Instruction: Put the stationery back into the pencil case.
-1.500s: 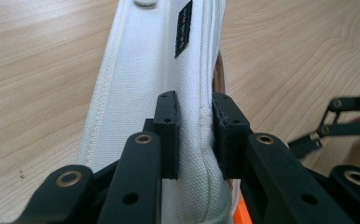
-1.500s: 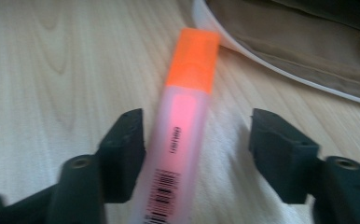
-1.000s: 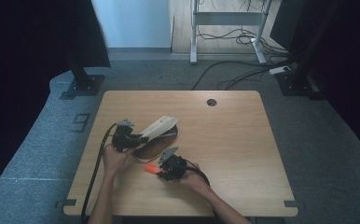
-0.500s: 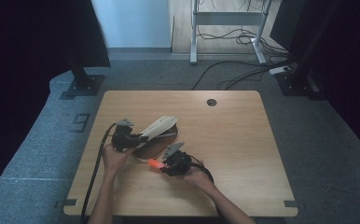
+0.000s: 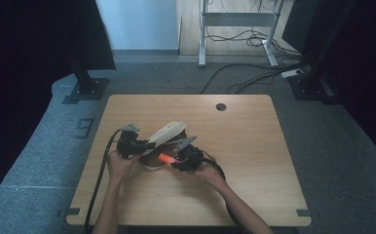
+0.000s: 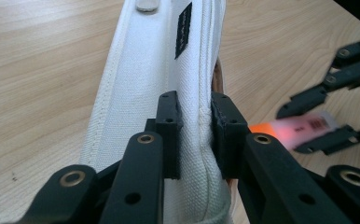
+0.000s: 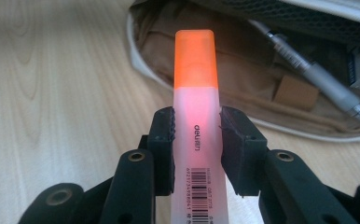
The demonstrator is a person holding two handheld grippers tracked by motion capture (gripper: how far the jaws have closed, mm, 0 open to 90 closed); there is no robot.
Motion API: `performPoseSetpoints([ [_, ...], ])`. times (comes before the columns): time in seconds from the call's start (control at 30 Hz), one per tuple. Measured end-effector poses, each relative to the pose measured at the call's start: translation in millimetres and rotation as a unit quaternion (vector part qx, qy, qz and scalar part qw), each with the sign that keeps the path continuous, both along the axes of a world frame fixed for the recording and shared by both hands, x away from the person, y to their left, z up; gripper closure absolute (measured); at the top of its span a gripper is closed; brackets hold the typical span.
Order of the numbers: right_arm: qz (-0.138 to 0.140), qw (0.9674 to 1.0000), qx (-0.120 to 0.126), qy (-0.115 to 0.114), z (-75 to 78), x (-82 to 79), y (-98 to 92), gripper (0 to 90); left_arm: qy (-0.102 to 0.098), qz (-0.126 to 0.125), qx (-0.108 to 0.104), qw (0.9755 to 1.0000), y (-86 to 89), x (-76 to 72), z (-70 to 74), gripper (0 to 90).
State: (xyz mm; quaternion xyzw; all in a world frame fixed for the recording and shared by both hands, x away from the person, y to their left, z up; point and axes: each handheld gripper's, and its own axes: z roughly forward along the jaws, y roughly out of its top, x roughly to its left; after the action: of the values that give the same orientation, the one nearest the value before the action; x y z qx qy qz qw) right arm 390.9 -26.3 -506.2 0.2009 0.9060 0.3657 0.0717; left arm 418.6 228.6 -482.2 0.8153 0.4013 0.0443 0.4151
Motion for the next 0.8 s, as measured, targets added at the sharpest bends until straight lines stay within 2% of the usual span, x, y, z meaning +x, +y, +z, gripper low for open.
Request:
performPoseSetpoints([
  [0.3,-0.003,0.9999,-0.011,0.004,-4.1,19.0,10.3,65.0,0.002,-0.002,-0.003,1.0,0.4,0.4,-0.3,75.4],
  [0.8,0.008,0.9998,-0.019,0.004,-10.4,37.4,42.8,65.0,0.003,-0.004,-0.004,1.0,-0.4,-0.1,-0.1,75.3],
])
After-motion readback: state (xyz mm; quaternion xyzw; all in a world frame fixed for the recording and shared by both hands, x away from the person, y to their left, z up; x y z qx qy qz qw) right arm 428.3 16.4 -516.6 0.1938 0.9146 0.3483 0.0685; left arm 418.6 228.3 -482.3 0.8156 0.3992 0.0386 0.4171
